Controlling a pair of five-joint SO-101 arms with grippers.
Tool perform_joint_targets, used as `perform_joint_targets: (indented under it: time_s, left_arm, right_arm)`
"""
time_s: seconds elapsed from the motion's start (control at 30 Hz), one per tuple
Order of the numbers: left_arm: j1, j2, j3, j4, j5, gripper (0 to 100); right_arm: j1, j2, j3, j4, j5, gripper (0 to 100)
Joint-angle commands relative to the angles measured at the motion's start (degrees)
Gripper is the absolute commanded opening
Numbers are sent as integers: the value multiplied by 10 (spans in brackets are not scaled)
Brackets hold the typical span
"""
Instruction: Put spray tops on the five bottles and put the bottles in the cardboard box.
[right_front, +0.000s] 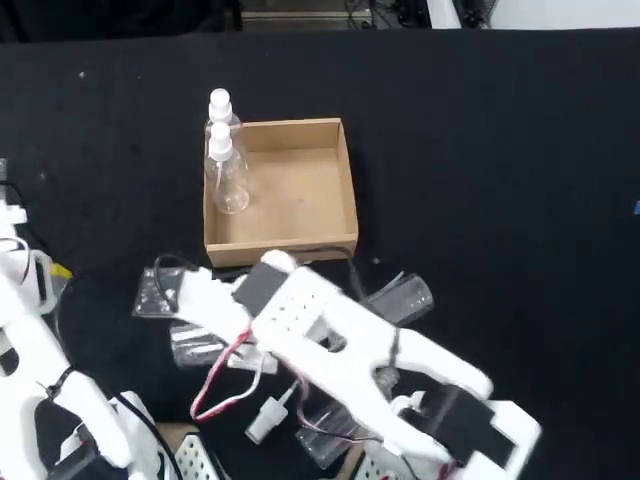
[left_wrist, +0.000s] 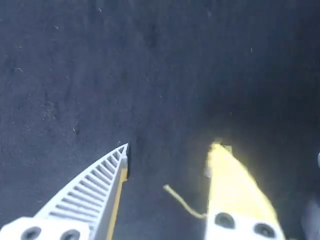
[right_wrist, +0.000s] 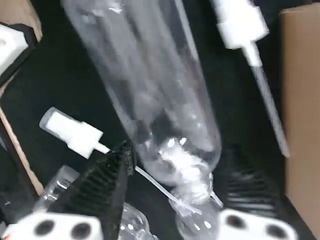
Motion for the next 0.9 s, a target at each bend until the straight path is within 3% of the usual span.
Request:
perform_joint_targets:
  time_s: [0.0, 0.17, 0.3, 0.43, 0.6, 0.87]
  left_arm:
    - [-8, -12, -20, 18, -62, 242]
    - [-7, -13, -20, 19, -116, 228]
    - [36, -37, -21, 51, -143, 228]
    - [141, -120, -21, 133, -155, 226]
    - [324, -202, 2, 207, -155, 228]
    - [508, -128, 37, 231, -98, 229]
  right_arm:
    - [-10, -5, -62, 8, -19, 319]
    - [-5, -91, -80, 84, -18, 319]
    - [82, -167, -79, 153, -7, 319]
    - [258, -220, -78, 213, 71, 319]
    - [464, -275, -42, 217, 160, 319]
    - [621, -379, 145, 153, 253, 319]
